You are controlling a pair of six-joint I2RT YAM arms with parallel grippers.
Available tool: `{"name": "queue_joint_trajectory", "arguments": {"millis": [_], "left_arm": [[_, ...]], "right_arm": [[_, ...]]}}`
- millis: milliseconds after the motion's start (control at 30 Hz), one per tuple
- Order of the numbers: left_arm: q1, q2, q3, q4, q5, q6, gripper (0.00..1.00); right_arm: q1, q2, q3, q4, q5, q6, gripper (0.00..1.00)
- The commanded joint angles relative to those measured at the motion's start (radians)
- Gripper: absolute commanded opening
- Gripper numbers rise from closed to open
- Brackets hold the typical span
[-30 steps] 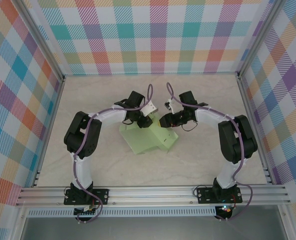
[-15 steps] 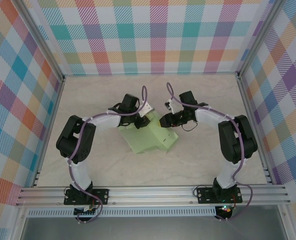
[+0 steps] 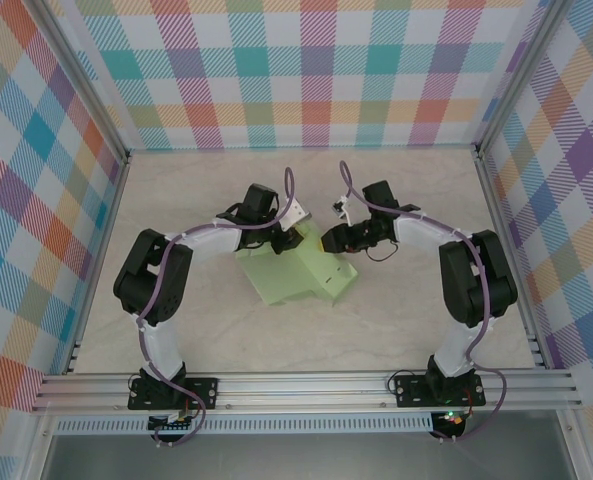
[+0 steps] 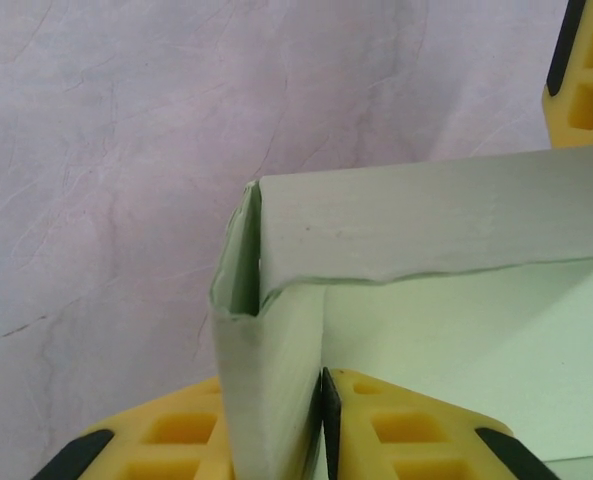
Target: Fold the paper box
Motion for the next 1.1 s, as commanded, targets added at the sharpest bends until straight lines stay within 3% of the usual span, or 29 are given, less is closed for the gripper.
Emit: {"name": "queue_joint_trajectory", "arguments": {"millis": [0,333,600,900,1067], "left_arm": [[0.005,-0.047,-0.022,0.036,0.052,0.024,0.23],[0.004,-0.044,-0.026,0.028,0.044,0.021,0.21],[-0.012,-0.062,-0.028,0.033,-0.081,0.05,0.0],[-0.053,-0.097,-0.099,0.172,-0.219,0.037,0.0],[-0.053,-0.091,-0.104,0.199,-0.189,-0.008,0.05]], "right_arm": [[-0.017,-0.064,0.003,0.015,-0.098,0.01,0.41],[-0.025,-0.11,-0.039,0.068,-0.128,0.059,0.37],[-0.024,-0.116,-0.038,0.061,-0.101,0.086,0.37],[0.016,-0.102,-0.07,0.15,-0.095,0.177,0.37],[0.041,-0.086,-0.079,0.193,-0.118,0.206,0.36]]}}
